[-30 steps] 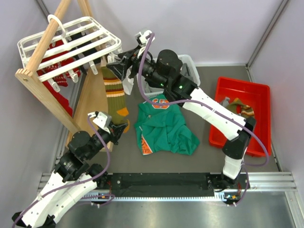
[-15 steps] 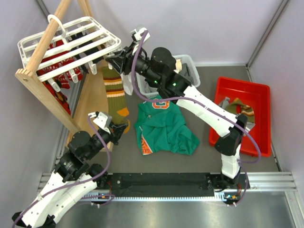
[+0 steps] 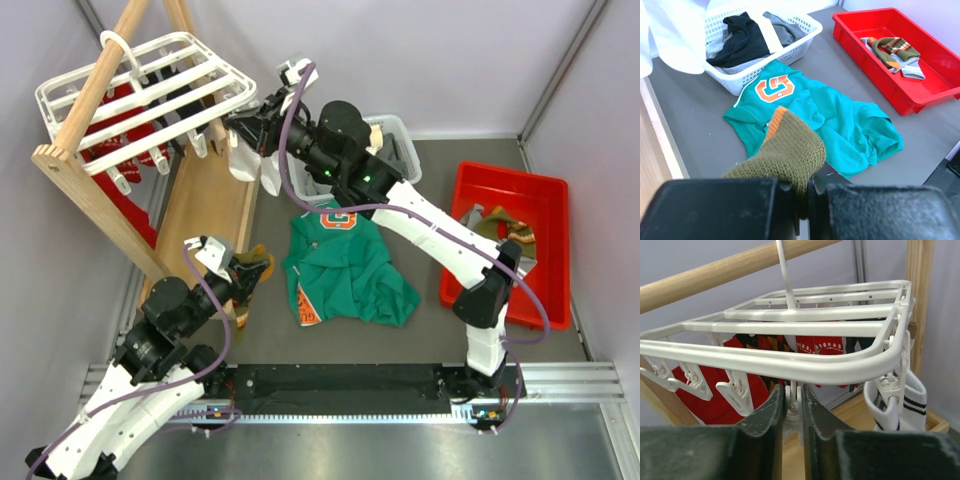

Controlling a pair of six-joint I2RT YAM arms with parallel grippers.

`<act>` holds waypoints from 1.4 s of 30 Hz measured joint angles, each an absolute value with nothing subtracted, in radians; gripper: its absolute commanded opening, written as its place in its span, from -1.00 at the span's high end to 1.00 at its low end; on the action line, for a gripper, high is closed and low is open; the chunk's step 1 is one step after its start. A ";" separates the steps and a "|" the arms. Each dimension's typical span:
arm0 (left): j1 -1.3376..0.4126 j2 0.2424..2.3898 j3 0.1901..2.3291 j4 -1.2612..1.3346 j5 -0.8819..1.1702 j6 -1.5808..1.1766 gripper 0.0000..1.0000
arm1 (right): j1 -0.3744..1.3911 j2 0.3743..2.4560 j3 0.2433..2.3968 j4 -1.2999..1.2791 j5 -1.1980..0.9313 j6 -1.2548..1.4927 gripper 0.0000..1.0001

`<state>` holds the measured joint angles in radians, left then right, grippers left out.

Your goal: Remove the socks clipped to the hanger

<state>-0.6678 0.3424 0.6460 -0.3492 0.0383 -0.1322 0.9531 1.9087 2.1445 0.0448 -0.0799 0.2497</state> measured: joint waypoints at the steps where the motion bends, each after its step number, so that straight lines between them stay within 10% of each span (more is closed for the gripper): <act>1: -0.668 0.342 0.646 -0.349 0.041 -0.133 1.00 | 0.953 1.904 2.132 0.052 -0.079 0.255 0.46; 12: -0.668 0.329 0.647 -0.364 0.097 -0.158 1.00 | 0.953 1.689 1.792 0.039 -0.166 0.250 -0.51; 29: -0.668 0.354 0.699 -0.405 0.380 -0.215 1.00 | 0.953 1.331 1.261 -0.001 -0.654 0.149 -0.47; 38: -0.668 0.369 0.710 -0.404 0.422 -0.244 1.00 | 0.969 1.396 1.237 0.052 -0.780 0.162 -0.13; 42: -0.668 0.378 0.710 -0.396 0.431 -0.257 1.00 | 0.994 1.428 1.228 0.089 -0.776 0.176 0.85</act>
